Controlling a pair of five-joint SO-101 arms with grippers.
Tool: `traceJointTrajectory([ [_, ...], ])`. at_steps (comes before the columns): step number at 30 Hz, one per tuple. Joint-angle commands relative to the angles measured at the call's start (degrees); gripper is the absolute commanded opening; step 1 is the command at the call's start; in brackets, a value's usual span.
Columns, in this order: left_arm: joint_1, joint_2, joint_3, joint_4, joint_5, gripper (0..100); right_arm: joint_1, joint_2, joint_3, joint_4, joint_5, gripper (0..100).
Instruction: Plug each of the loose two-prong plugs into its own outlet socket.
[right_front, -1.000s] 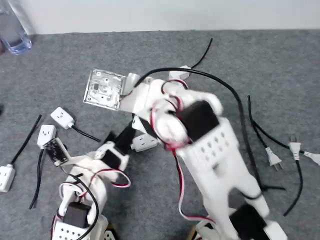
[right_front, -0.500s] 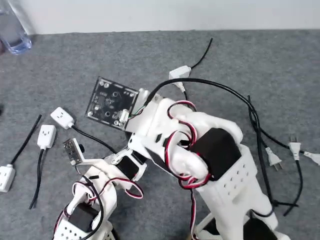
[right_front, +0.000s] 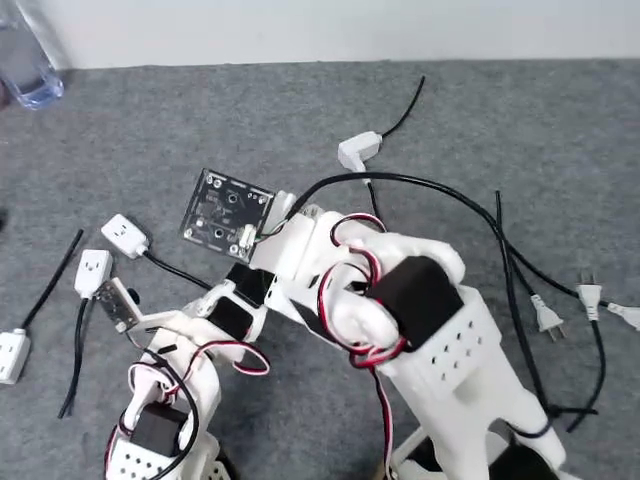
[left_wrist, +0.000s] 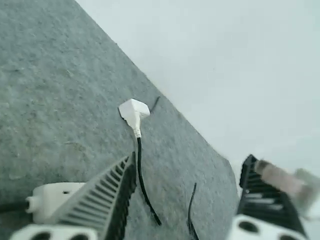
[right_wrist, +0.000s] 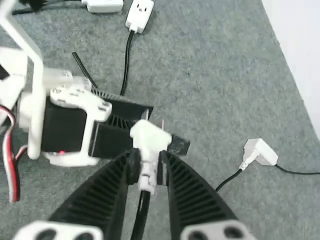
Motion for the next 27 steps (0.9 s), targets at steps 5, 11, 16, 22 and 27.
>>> traceJointTrajectory([
  [5, -0.1, -0.6, -0.7, -2.5, 0.5, 32, -0.7, 0.3, 2.2, -2.1, -0.3, 0.8],
  [11, 0.0, -0.4, -0.7, -2.3, 0.5, 32, -0.6, 0.3, 2.1, -4.1, 1.3, 0.8],
  [16, 0.0, -0.6, -0.7, 2.6, 0.2, 32, 1.7, 0.7, -0.3, -4.2, 2.7, 0.8],
  [22, -3.5, -0.6, -0.7, 14.6, -9.1, 32, 5.4, 1.0, -0.7, -0.9, 13.9, 0.8],
  [27, -15.3, -0.6, -0.7, 19.4, -19.4, 32, 9.2, 2.9, 1.0, -0.7, 23.0, 0.8],
])
